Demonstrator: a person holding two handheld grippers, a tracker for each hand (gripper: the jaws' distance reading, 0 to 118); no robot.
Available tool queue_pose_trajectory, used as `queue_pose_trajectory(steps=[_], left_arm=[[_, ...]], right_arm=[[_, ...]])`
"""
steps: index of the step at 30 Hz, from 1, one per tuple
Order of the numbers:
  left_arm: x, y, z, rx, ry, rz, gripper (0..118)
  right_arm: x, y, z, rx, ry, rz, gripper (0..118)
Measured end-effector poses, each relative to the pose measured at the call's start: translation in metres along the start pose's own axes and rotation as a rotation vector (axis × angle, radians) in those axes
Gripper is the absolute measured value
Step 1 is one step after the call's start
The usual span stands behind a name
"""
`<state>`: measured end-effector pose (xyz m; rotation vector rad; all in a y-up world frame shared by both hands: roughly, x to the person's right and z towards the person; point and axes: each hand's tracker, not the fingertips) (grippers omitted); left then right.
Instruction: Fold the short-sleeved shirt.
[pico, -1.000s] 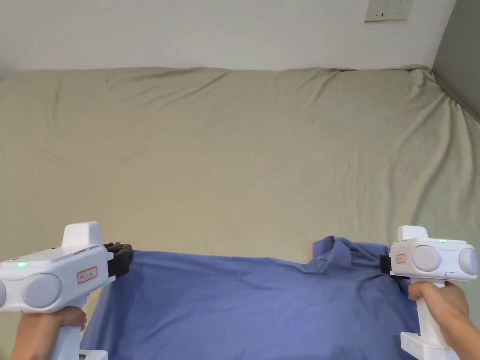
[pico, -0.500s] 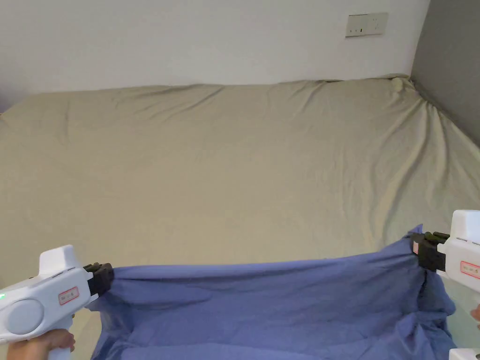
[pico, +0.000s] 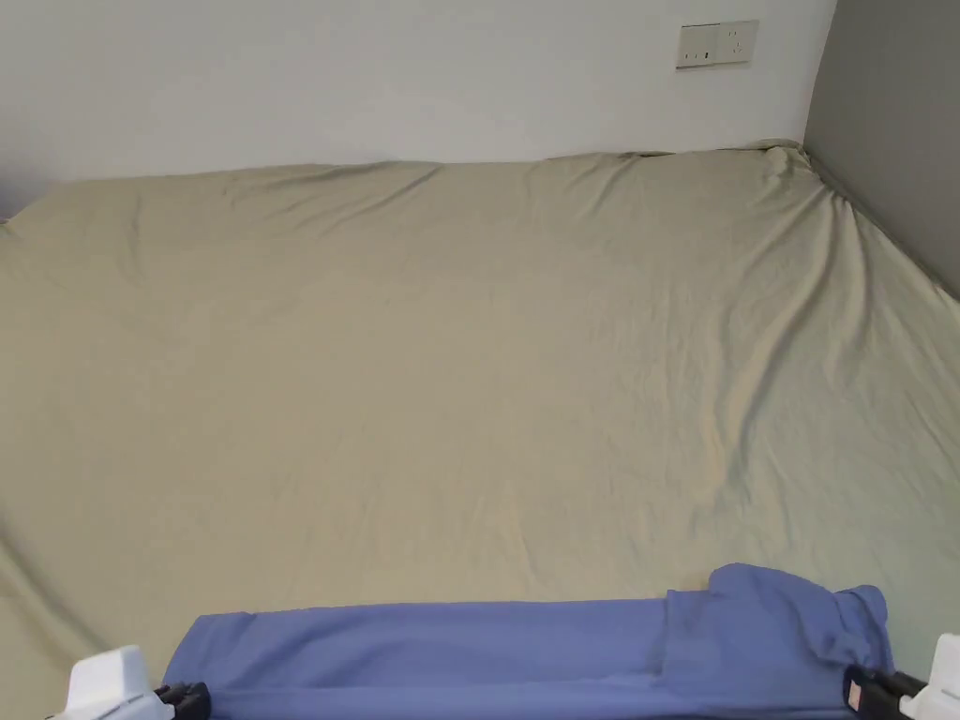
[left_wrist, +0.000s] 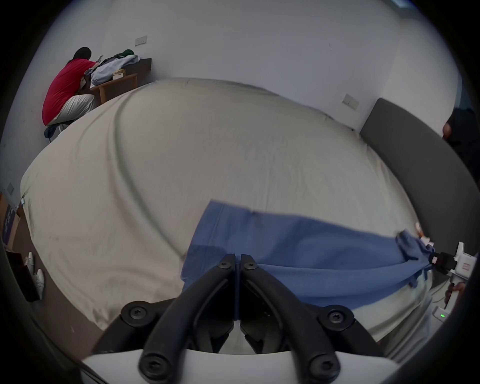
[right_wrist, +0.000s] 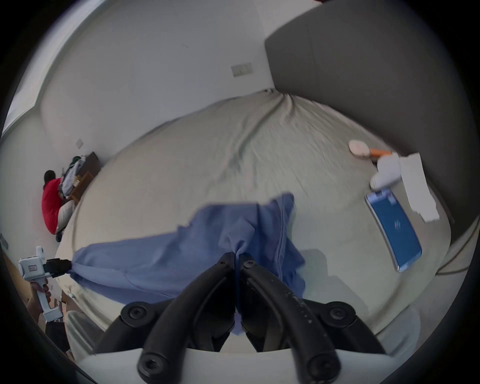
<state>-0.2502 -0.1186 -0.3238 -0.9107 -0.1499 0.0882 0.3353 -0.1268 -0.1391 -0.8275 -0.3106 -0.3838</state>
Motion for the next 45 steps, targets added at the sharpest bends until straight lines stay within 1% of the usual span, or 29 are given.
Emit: queue_pose_trajectory(steps=[2,4,6,9,10,11,12,13,14,15,16,17,19,22,25,27,28,30,31,32,33,34,35,36,38,43,45], left_arm=[[-0.001,-0.008,-0.005,-0.019,0.006,0.011,1],[0.003,-0.016,-0.011,-0.049,0.047,-0.014,1],[0.006,-0.018,-0.018,-0.060,0.056,-0.023,1],[0.013,-0.015,-0.012,-0.051,0.068,-0.013,1],[0.012,-0.009,-0.005,-0.026,0.031,0.010,2],[0.013,-0.008,0.001,-0.010,0.019,0.026,13],[0.014,-0.002,0.009,0.025,-0.013,0.056,35],[0.015,0.004,0.016,0.059,-0.048,0.077,70],[0.020,0.011,0.022,0.094,-0.076,0.084,110],[0.025,0.016,0.030,0.138,-0.089,0.088,118],[0.034,0.022,0.043,0.228,-0.136,0.105,115],[0.042,0.031,0.051,0.260,-0.133,0.081,114],[0.058,0.043,0.065,0.331,-0.139,0.046,117],[0.084,0.056,0.088,0.492,-0.152,0.005,118],[0.107,0.064,0.107,0.615,-0.141,-0.069,118],[0.118,0.067,0.112,0.677,-0.120,-0.101,118],[0.124,0.068,0.115,0.701,-0.110,-0.124,118],[0.135,0.065,0.120,0.755,-0.087,-0.161,116],[0.138,0.064,0.120,0.772,-0.076,-0.173,114],[0.141,0.063,0.121,0.781,-0.070,-0.176,106],[0.143,0.062,0.122,0.793,-0.070,-0.186,95],[0.146,0.061,0.123,0.809,-0.066,-0.192,76],[0.149,0.062,0.121,0.811,-0.046,-0.192,33],[0.151,0.062,0.120,0.812,-0.026,-0.196,1],[0.144,0.073,0.121,0.791,-0.099,-0.194,0],[0.145,0.069,0.117,0.785,-0.089,-0.189,0],[0.140,0.074,0.115,0.757,-0.108,-0.174,0]], right_arm=[[-0.001,-0.012,-0.009,-0.008,-0.022,-0.016,4],[0.003,-0.020,-0.018,-0.015,-0.036,-0.054,4],[0.001,-0.025,-0.021,-0.015,-0.046,-0.061,4],[-0.009,-0.023,-0.008,0.000,-0.056,-0.067,5],[-0.014,-0.017,0.003,0.026,-0.051,-0.066,9],[-0.019,-0.014,0.008,0.041,-0.052,-0.061,25],[-0.025,-0.007,0.016,0.082,-0.065,-0.020,45],[-0.035,0.001,0.026,0.121,-0.069,0.018,70],[-0.044,0.010,0.035,0.171,-0.064,0.059,102],[-0.053,0.018,0.044,0.224,-0.060,0.090,118],[-0.064,0.026,0.055,0.294,-0.056,0.124,118],[-0.076,0.035,0.065,0.356,-0.060,0.155,118],[-0.096,0.049,0.078,0.432,-0.060,0.212,118],[-0.123,0.065,0.095,0.569,-0.066,0.287,118],[-0.146,0.074,0.106,0.661,-0.087,0.344,118],[-0.156,0.075,0.110,0.703,-0.089,0.367,118],[-0.161,0.075,0.113,0.717,-0.080,0.375,118],[-0.165,0.076,0.114,0.720,-0.077,0.372,107],[-0.166,0.075,0.114,0.727,-0.074,0.367,101],[-0.168,0.074,0.115,0.733,-0.067,0.360,90],[-0.167,0.075,0.115,0.734,-0.062,0.351,77],[-0.167,0.074,0.115,0.740,-0.058,0.335,59],[-0.168,0.072,0.113,0.753,-0.072,0.321,23],[-0.169,0.070,0.113,0.760,-0.090,0.310,2],[-0.170,0.071,0.112,0.759,-0.090,0.330,1],[-0.168,0.070,0.114,0.764,-0.101,0.322,1],[-0.168,0.071,0.114,0.766,-0.104,0.328,1]])
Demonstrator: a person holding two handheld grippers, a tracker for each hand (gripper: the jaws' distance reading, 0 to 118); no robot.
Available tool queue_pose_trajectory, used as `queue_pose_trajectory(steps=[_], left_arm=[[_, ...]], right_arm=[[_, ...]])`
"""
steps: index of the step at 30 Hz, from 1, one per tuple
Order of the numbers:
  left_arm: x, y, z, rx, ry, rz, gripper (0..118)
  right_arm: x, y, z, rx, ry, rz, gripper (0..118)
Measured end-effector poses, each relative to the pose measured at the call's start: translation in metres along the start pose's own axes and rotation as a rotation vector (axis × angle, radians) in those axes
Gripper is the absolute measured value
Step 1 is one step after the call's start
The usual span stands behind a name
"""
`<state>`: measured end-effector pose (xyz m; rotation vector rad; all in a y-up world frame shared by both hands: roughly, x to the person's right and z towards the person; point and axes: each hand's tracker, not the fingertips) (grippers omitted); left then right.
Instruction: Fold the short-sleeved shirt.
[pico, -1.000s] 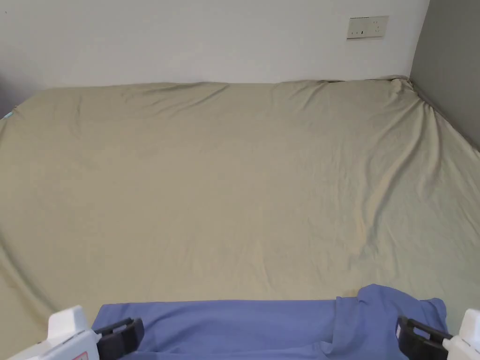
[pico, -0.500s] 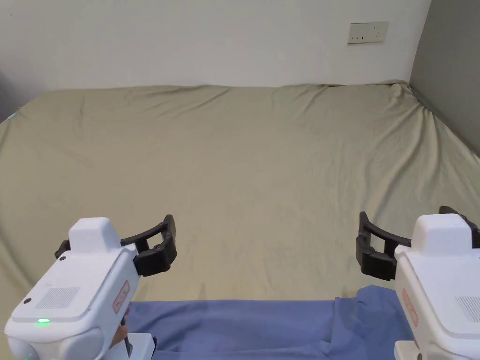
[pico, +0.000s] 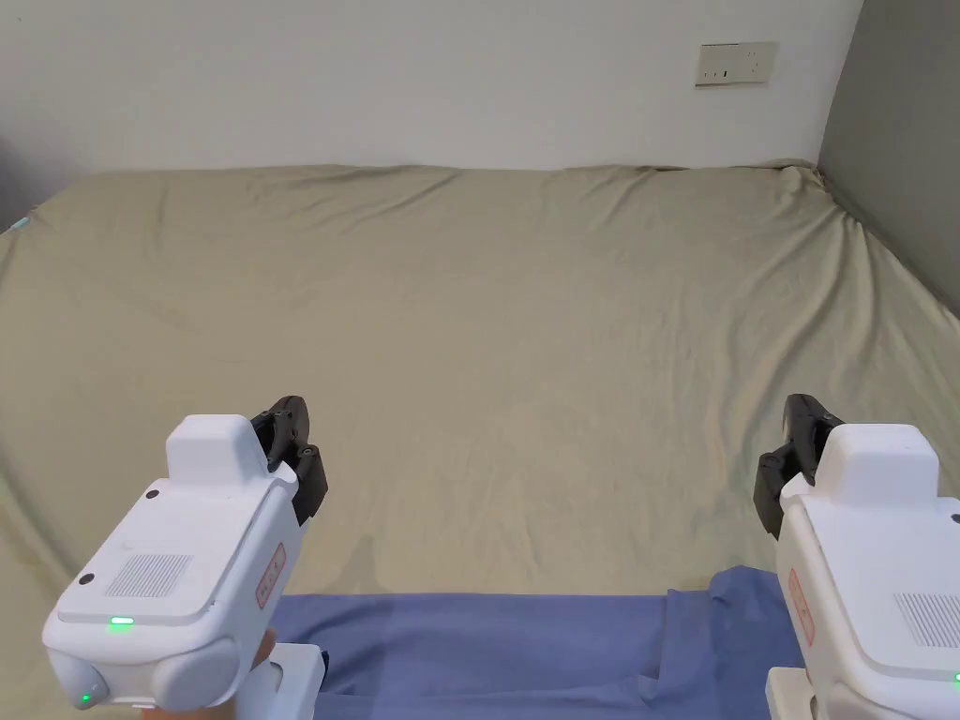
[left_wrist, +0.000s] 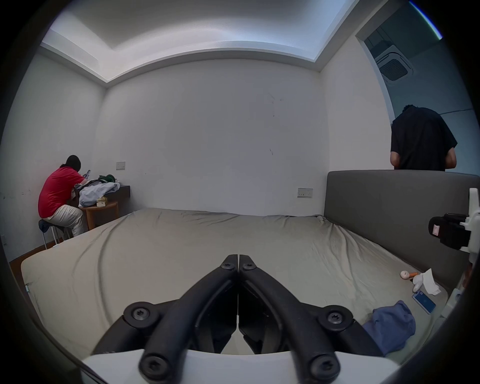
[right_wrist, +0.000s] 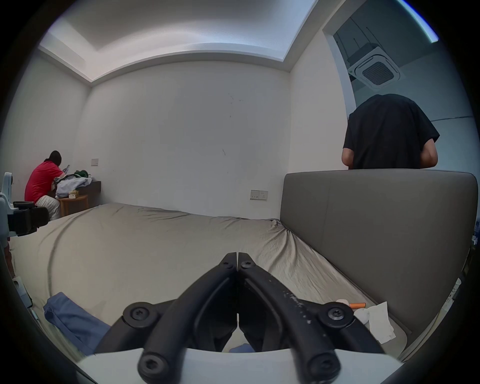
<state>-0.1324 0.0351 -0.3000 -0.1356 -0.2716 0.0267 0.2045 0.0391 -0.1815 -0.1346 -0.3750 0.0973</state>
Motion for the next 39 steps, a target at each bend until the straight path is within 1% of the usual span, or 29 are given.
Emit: queue_pose_trajectory(steps=[4,7,8,10,11,12,13,15,16,18,19,20,23,24,25,26,28,29,30,33,34,36,38,39], left_arm=[[-0.029,0.000,-0.007,-0.109,-0.032,0.176,0],[-0.070,-0.006,-0.015,-0.200,-0.087,0.412,0],[-0.087,-0.008,-0.018,-0.245,-0.126,0.484,0],[-0.113,-0.017,-0.021,-0.326,-0.176,0.605,0],[-0.128,-0.024,-0.023,-0.370,-0.200,0.639,0],[-0.140,-0.030,-0.024,-0.403,-0.194,0.660,0],[-0.153,-0.038,-0.028,-0.483,-0.197,0.669,0],[-0.168,-0.054,-0.027,-0.580,-0.130,0.663,0],[-0.181,-0.065,-0.027,-0.625,-0.152,0.673,0],[-0.202,-0.084,-0.027,-0.707,-0.155,0.744,0],[-0.209,-0.091,-0.025,-0.721,-0.139,0.749,0],[-0.215,-0.096,-0.023,-0.717,-0.130,0.723,0],[-0.231,-0.110,-0.027,-0.750,-0.116,0.714,0],[-0.237,-0.116,-0.028,-0.761,-0.120,0.735,3],[-0.241,-0.120,-0.030,-0.764,-0.143,0.764,7],[-0.243,-0.123,-0.035,-0.779,-0.161,0.789,27],[-0.242,-0.129,-0.040,-0.781,-0.149,0.776,75],[-0.240,-0.131,-0.042,-0.782,-0.155,0.766,96],[-0.240,-0.134,-0.047,-0.789,-0.156,0.758,103],[-0.234,-0.145,-0.057,-0.831,-0.177,0.735,101],[-0.234,-0.149,-0.061,-0.845,-0.184,0.732,97],[-0.227,-0.157,-0.063,-0.879,-0.186,0.726,67],[-0.220,-0.160,-0.064,-0.879,-0.181,0.679,24],[-0.217,-0.164,-0.066,-0.891,-0.188,0.670,22]], right_arm=[[0.001,0.002,-0.001,0.008,0.005,0.009,1],[0.001,0.002,-0.001,0.012,0.006,0.020,1],[-0.001,0.003,-0.001,0.010,0.004,0.025,1],[-0.001,0.003,-0.001,0.007,0.004,0.032,1],[-0.001,0.003,-0.002,0.004,0.004,0.033,1],[-0.003,0.003,-0.002,0.000,0.005,0.034,1],[-0.004,0.003,-0.003,-0.003,0.004,0.037,1],[-0.005,0.000,-0.006,-0.012,0.001,0.041,1],[-0.008,-0.001,-0.008,-0.020,0.002,0.044,1],[-0.011,-0.004,-0.012,-0.042,0.008,0.038,1],[-0.011,-0.005,-0.013,-0.053,0.018,0.030,1],[-0.016,-0.006,-0.015,-0.058,0.022,0.030,1],[-0.024,-0.010,-0.019,-0.075,0.032,0.049,1],[-0.028,-0.012,-0.021,-0.084,0.039,0.052,1],[-0.031,-0.013,-0.022,-0.090,0.044,0.054,1],[-0.033,-0.014,-0.024,-0.096,0.049,0.058,1],[-0.038,-0.016,-0.026,-0.107,0.054,0.066,1],[-0.039,-0.017,-0.027,-0.112,0.056,0.070,1],[-0.040,-0.018,-0.028,-0.117,0.058,0.073,1],[-0.042,-0.020,-0.031,-0.132,0.064,0.083,1],[-0.041,-0.021,-0.032,-0.134,0.062,0.086,1],[-0.040,-0.022,-0.033,-0.140,0.053,0.090,1],[-0.037,-0.023,-0.035,-0.148,0.044,0.084,1],[-0.036,-0.023,-0.036,-0.151,0.042,0.080,1]])
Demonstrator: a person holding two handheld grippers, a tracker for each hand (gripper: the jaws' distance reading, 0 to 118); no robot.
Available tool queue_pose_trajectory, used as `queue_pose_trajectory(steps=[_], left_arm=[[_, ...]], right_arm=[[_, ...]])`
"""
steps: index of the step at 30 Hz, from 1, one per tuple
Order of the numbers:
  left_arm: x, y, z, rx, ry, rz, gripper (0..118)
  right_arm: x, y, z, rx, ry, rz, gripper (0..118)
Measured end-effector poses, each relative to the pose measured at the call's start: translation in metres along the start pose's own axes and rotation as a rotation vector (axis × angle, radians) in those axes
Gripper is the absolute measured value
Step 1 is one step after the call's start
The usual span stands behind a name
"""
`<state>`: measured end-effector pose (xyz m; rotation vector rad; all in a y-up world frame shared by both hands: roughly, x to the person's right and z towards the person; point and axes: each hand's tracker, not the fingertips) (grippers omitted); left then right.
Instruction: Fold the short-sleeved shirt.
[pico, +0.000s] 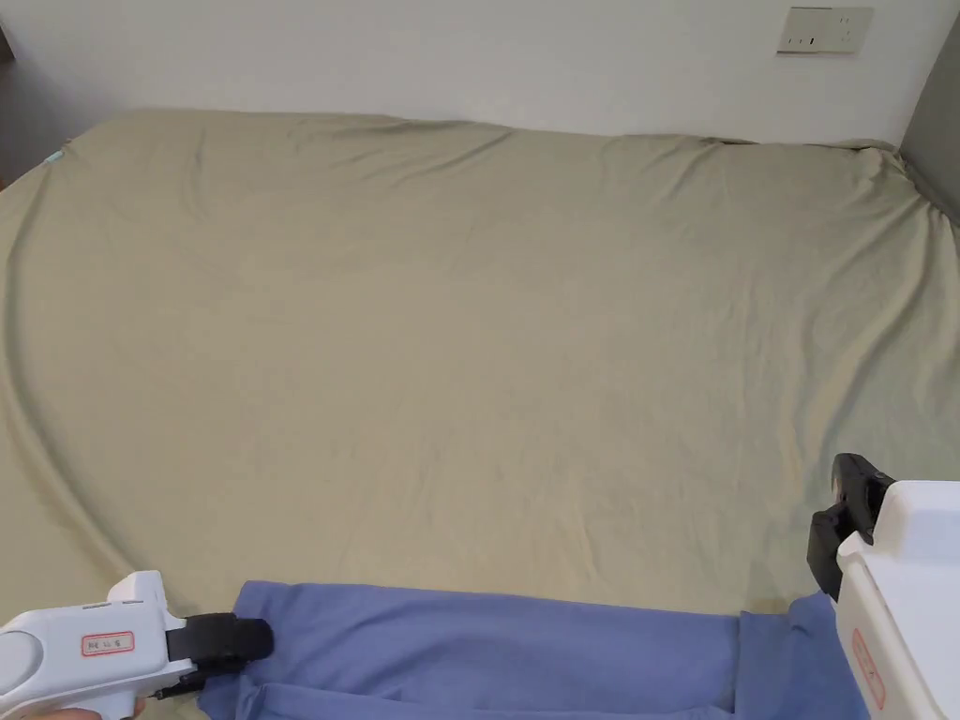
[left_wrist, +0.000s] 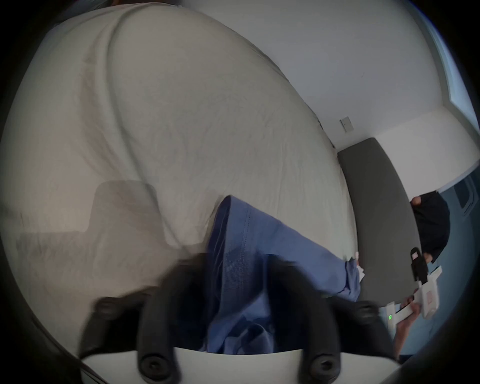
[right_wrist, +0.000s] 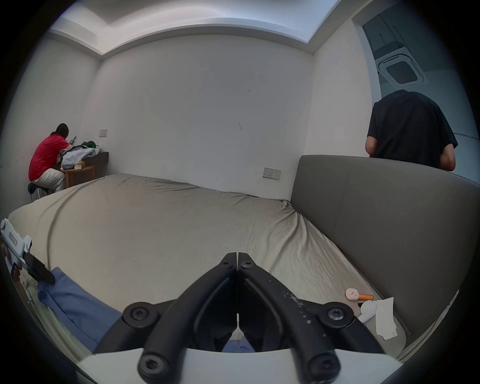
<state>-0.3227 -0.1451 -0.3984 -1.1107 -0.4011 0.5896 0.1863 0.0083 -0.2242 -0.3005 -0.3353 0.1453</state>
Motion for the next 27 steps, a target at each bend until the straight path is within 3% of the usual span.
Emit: queue_pose_trajectory(steps=[4,8,14,18,20,24,27], left_arm=[[0.008,-0.007,-0.009,0.012,0.009,0.005,15],[0.032,-0.015,0.003,0.061,0.067,-0.119,9],[0.042,0.004,0.055,0.107,0.082,-0.136,7],[0.039,0.018,0.080,0.165,0.196,-0.166,7],[0.034,0.023,0.084,0.174,0.232,-0.117,7],[0.058,0.017,0.074,0.148,0.267,-0.145,7],[0.091,0.008,0.058,0.124,0.197,-0.141,7]], right_arm=[[0.004,-0.001,-0.001,-0.005,-0.004,-0.012,1],[0.006,0.000,0.000,-0.004,-0.002,-0.012,1],[0.007,0.006,0.001,0.017,0.008,-0.021,1],[0.011,0.007,0.004,0.029,0.015,-0.032,1],[0.014,0.005,0.005,0.032,0.017,-0.038,1],[0.021,0.002,0.010,0.030,0.013,-0.038,1],[0.027,0.001,0.012,0.028,0.005,-0.045,1]])
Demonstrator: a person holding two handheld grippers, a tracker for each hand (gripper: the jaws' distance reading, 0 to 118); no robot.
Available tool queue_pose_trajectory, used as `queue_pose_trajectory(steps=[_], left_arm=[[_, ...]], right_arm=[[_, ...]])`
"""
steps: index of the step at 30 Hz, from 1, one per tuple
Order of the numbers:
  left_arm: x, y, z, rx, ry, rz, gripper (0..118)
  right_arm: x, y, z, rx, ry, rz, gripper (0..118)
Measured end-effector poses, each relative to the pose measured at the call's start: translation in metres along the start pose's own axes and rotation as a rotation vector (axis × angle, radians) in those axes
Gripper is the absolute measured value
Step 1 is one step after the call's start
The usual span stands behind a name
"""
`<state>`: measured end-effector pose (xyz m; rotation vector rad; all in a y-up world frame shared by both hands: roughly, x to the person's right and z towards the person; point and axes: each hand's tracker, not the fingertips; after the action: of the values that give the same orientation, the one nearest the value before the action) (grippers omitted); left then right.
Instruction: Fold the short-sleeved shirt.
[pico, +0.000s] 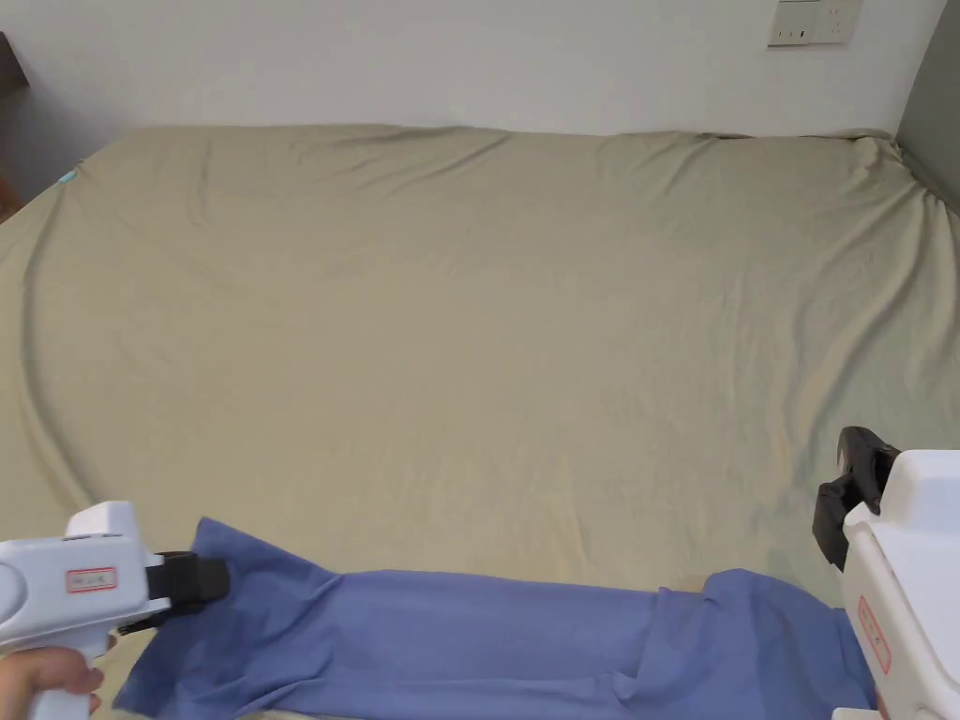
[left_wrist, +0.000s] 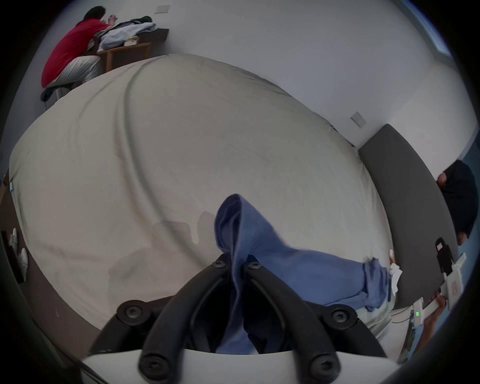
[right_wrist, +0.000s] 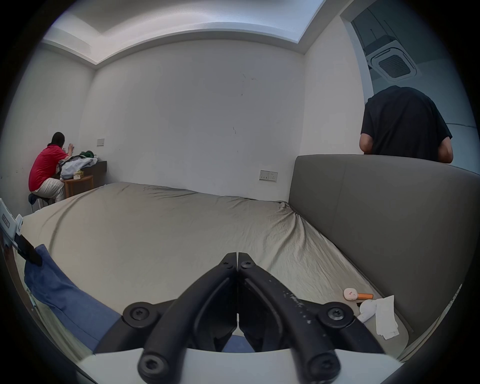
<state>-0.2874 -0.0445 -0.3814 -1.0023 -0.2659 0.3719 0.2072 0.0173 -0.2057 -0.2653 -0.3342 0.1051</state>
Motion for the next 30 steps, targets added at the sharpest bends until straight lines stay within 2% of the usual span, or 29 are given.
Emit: queue_pose_trajectory(steps=[2,6,9,18,21,22,23,25,26,30], left_arm=[[0.032,-0.007,-0.008,-0.025,-0.097,-0.042,7],[0.104,-0.028,-0.039,-0.107,-0.145,-0.184,7],[0.139,-0.043,-0.070,-0.156,-0.210,-0.214,7],[0.221,-0.082,-0.136,-0.249,-0.269,-0.231,7],[0.236,-0.091,-0.144,-0.256,-0.202,-0.297,9],[0.236,-0.092,-0.144,-0.247,-0.198,-0.297,15],[0.235,-0.092,-0.144,-0.247,-0.205,-0.291,39],[0.235,-0.092,-0.141,-0.248,-0.248,-0.246,95],[0.234,-0.091,-0.138,-0.240,-0.260,-0.228,118],[0.229,-0.081,-0.115,-0.160,-0.296,-0.202,115]], right_arm=[[0.004,0.000,0.002,0.001,-0.005,-0.009,1],[0.012,-0.002,0.006,0.001,-0.014,-0.017,1],[0.019,-0.003,0.010,0.001,-0.023,-0.018,1],[0.046,-0.010,0.019,-0.011,-0.077,-0.031,1],[0.054,-0.011,0.022,-0.013,-0.091,-0.032,1],[0.055,-0.011,0.023,-0.013,-0.095,-0.032,1],[0.057,-0.011,0.023,-0.013,-0.100,-0.031,1],[0.059,-0.011,0.023,-0.016,-0.105,-0.030,1],[0.060,-0.011,0.023,-0.017,-0.108,-0.032,1],[0.059,-0.011,0.022,-0.020,-0.106,-0.036,1]])
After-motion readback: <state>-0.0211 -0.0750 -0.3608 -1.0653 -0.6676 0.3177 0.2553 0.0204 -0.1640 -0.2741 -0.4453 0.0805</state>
